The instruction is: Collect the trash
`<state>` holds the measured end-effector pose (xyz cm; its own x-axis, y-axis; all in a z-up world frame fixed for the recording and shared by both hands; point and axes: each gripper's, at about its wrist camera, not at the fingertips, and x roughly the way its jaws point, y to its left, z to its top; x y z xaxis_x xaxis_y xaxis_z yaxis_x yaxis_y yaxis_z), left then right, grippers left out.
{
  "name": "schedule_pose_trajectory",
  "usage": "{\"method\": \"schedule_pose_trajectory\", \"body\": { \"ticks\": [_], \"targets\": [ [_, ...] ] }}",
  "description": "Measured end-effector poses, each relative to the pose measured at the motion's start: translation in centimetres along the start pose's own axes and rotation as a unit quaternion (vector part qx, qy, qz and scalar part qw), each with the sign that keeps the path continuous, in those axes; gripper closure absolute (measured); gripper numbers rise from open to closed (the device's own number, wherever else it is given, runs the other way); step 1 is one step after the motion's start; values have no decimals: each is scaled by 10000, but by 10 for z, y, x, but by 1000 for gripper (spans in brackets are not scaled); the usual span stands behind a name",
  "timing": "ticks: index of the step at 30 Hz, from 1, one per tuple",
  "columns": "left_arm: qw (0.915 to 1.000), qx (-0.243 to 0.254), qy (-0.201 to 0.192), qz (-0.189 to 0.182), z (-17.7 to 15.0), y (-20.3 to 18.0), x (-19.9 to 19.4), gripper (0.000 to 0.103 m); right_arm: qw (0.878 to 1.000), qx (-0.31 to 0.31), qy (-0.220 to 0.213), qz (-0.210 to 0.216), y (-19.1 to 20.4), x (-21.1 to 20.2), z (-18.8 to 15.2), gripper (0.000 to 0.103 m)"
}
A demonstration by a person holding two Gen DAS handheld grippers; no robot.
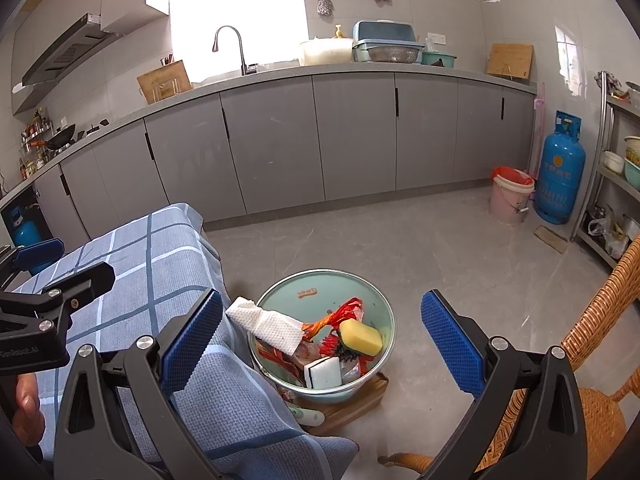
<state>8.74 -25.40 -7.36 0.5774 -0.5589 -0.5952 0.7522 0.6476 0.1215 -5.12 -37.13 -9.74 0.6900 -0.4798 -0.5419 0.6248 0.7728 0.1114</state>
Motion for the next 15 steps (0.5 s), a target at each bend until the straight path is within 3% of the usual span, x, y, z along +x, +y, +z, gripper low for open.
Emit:
{"method": "schedule_pose_trajectory", "body": {
  "ticks": [15],
  "targets": [
    [10000, 2, -2, 28, 1, 1, 0, 4, 10000, -12, -9, 24, 1, 1, 2, 5]
  ]
}}
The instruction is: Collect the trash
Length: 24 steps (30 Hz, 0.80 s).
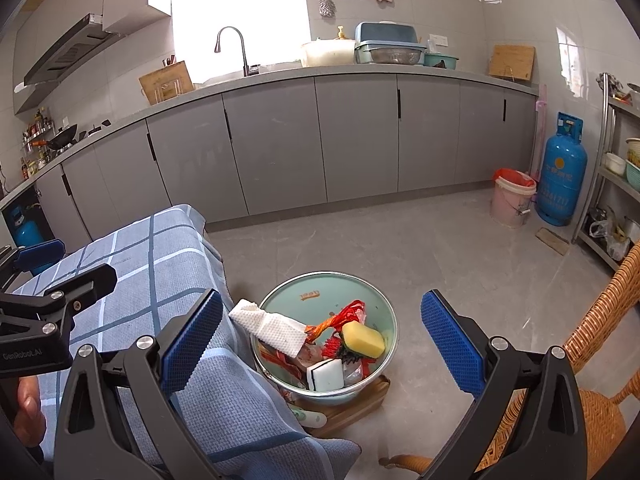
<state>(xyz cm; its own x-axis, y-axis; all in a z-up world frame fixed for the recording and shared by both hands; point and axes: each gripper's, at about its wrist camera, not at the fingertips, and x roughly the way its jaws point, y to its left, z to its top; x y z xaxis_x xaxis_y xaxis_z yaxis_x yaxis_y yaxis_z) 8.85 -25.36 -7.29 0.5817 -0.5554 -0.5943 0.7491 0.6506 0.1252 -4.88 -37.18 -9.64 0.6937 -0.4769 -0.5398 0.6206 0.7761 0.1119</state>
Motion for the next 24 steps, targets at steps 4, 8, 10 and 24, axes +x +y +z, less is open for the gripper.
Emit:
{"method": "schedule_pose_trajectory", "body": {
  "ticks": [4, 8, 10, 24],
  "targets": [
    [10000, 2, -1, 1, 0, 0, 0, 4, 10000, 16, 6, 1, 0, 1, 0, 5],
    [10000, 6, 4, 1, -1, -1, -1, 4, 10000, 20, 18, 9, 1, 2, -2, 5],
    [10000, 0, 6, -6, -1, -1, 0, 4, 10000, 22, 21, 16, 1, 2, -3, 5],
    [10000, 16, 9, -6, -2, -2, -1, 4, 10000, 52, 45, 15, -2, 3, -6, 5]
  ]
}}
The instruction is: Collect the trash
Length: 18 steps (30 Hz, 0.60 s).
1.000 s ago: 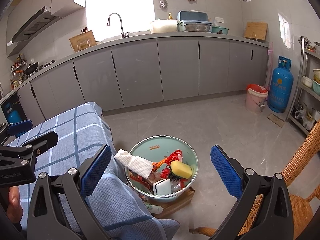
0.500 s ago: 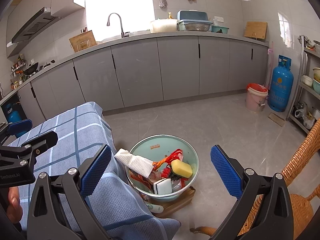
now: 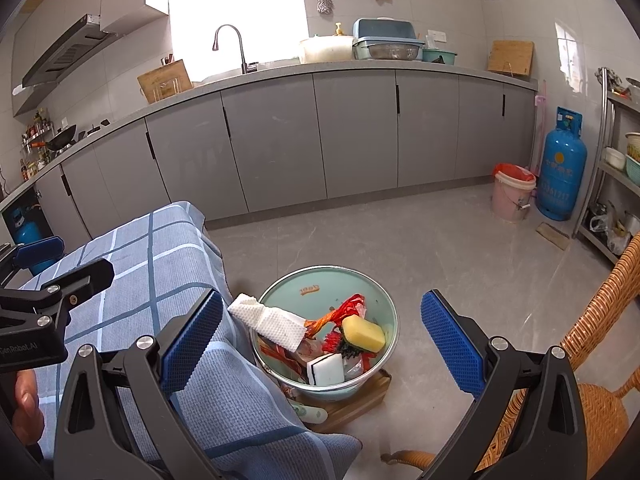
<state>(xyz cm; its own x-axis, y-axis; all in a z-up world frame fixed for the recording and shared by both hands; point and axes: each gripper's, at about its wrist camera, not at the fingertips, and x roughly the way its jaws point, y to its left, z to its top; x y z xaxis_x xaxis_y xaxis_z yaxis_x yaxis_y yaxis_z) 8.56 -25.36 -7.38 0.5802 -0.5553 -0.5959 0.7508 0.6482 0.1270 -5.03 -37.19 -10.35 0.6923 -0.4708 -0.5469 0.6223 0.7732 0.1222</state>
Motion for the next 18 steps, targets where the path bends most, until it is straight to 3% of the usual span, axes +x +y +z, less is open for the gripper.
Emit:
{"method": "schedule_pose_trajectory", "body": {
  "ticks": [18],
  "targets": [
    [10000, -2, -3, 29, -2, 0, 0, 4, 10000, 5, 3, 2, 0, -1, -3, 5]
  ]
}}
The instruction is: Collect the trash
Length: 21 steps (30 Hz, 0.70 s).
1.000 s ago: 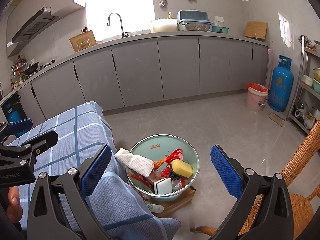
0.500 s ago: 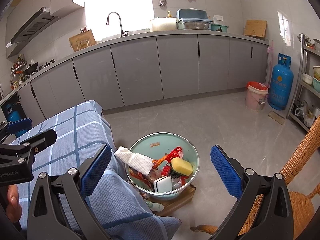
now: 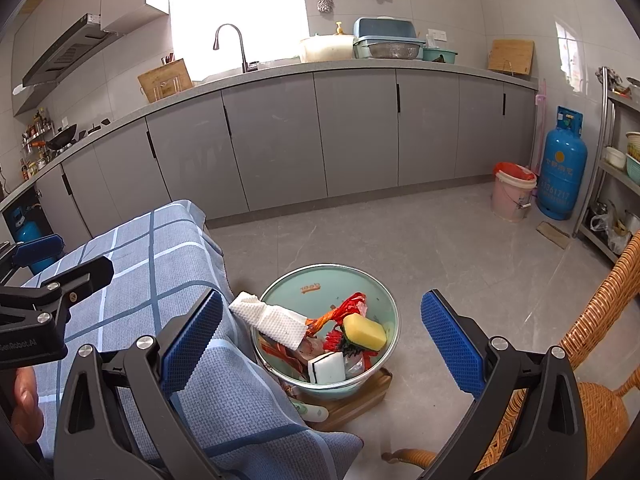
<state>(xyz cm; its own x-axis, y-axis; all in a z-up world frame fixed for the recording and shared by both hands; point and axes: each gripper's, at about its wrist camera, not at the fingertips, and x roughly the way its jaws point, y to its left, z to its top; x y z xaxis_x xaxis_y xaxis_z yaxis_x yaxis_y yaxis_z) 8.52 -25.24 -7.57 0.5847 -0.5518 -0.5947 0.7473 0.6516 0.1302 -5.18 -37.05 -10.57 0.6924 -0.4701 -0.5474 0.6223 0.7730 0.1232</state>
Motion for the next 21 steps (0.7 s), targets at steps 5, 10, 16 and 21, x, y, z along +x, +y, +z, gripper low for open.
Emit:
{"method": "schedule_pose_trajectory", "body": {
  "ticks": [5, 10, 16, 21],
  "targets": [
    [9999, -81, -21, 140, -2, 5, 1, 4, 10000, 4, 13, 3, 0, 0, -1, 5],
    [9999, -5, -141, 71, -3, 2, -4, 4, 10000, -19, 30, 20, 1, 0, -1, 5],
    [10000, -2, -30, 3, 1, 1, -3, 4, 10000, -38, -4, 8, 1, -2, 4, 5],
    [10000, -12, -54, 3, 2, 2, -4, 4, 10000, -60, -19, 14, 1, -4, 5, 5]
  ]
}}
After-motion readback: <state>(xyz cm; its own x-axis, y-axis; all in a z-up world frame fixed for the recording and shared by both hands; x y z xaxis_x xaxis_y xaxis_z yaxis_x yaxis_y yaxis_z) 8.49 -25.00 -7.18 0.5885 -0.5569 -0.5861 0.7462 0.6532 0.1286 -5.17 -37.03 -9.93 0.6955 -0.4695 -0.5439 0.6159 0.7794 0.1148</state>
